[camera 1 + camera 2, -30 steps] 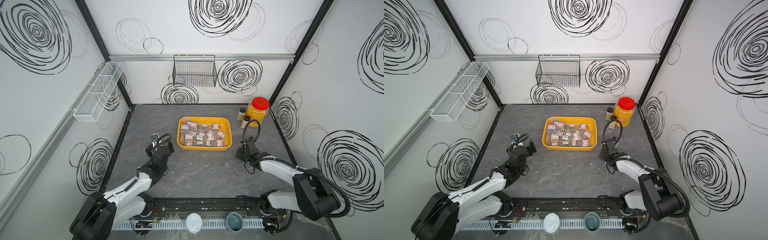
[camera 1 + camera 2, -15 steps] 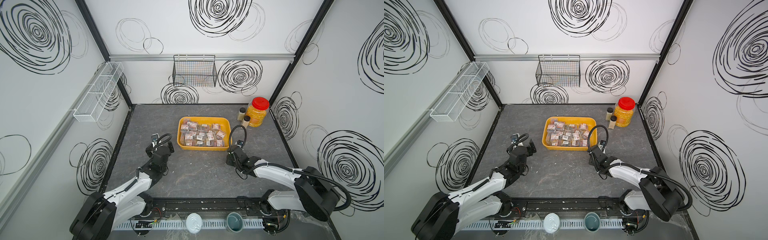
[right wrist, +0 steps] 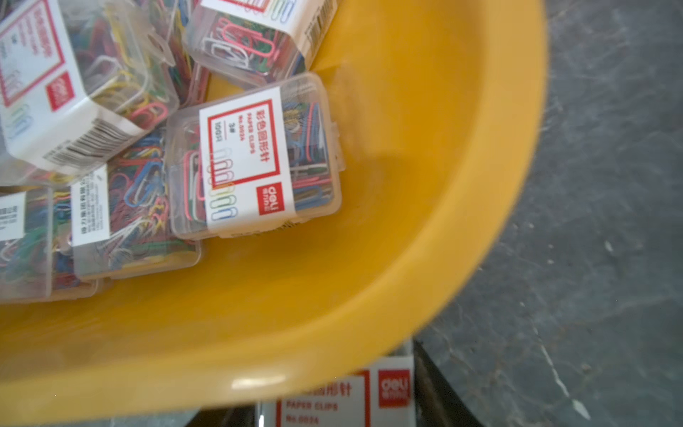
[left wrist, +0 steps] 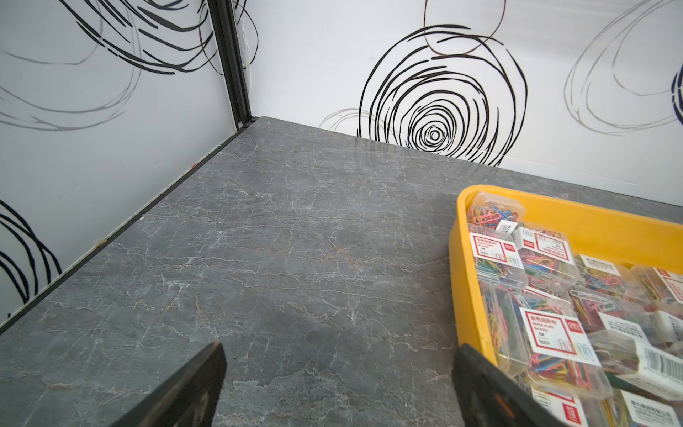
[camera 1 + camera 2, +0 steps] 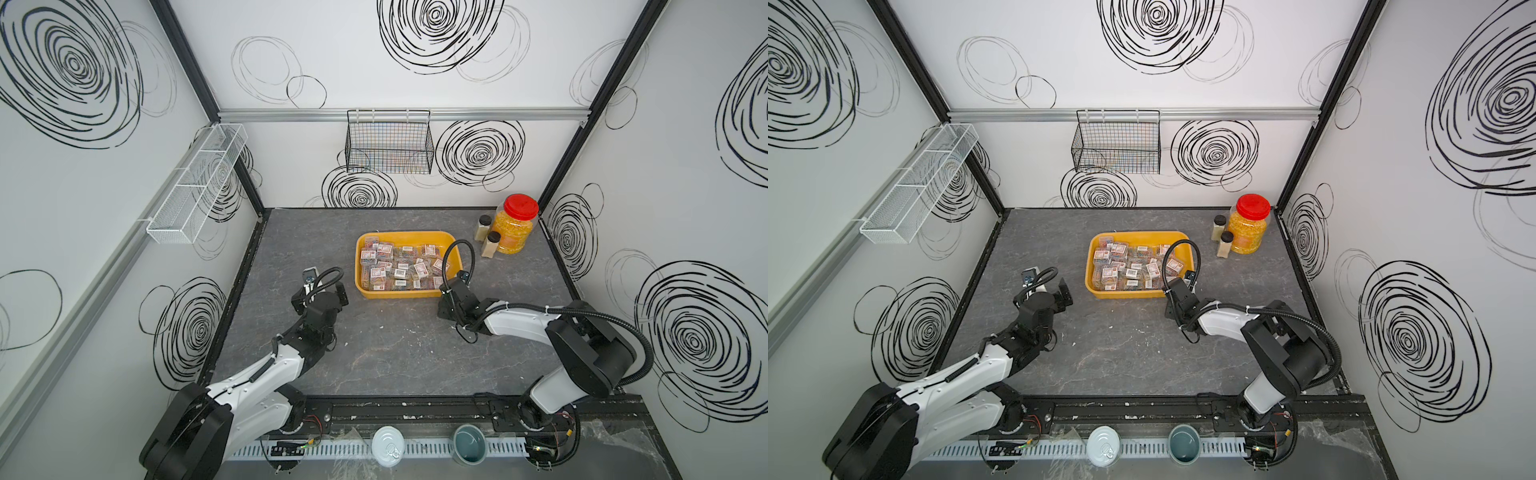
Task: Take the paper clips out of the storage box
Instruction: Move the storage box to the center of the board, then place the boxed paper clips at the center of the board.
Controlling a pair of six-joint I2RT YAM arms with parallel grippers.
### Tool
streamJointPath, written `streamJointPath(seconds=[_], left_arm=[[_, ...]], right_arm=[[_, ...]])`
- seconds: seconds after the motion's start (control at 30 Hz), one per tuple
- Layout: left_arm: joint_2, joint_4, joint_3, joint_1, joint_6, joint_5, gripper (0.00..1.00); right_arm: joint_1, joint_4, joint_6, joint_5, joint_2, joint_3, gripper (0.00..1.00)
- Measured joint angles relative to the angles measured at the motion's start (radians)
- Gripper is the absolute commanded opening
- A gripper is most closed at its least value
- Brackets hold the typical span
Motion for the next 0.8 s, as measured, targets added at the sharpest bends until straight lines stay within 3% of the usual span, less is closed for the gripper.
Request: streamJointPath(seconds=[0.23, 0.43, 0.8], left_arm=[[0.003, 0.000, 0.000, 0.000, 0.000, -0.004, 0.99], [0.017, -0.010, 0.000, -0.001, 0.000, -0.006, 0.99], [0.017, -0.010, 0.000, -0.003, 0.000, -0.008, 0.99]], right_arm=[[-0.026, 0.039, -0.035, -0.022, 0.077, 0.069, 0.28], [-0.029, 0.032, -0.118, -0.013, 0.093, 0.087, 0.39], [-0.143, 0.001, -0.223, -0.050, -0.067, -0.068, 0.46]])
